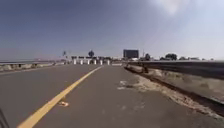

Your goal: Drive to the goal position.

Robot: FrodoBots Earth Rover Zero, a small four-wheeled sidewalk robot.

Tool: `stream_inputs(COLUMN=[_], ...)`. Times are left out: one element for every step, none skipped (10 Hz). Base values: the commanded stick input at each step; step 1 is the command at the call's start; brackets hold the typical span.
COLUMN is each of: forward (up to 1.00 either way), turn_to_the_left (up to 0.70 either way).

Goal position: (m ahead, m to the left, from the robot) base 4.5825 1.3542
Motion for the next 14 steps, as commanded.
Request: stream_inputs(forward=[0.50, 0.50, 0.50, 0.50, 0.50, 0.50, 0.50, 0.50, 0.50, 0.50, 0.50, 0.50, 0.50, 0.50], turn_to_the_left=[0.00, 0.00, 0.00, 0.00, 0.00, 0.00, 0.00, 0.00, 0.00, 0.00, 0.00, 0.00, 0.00, 0.00])
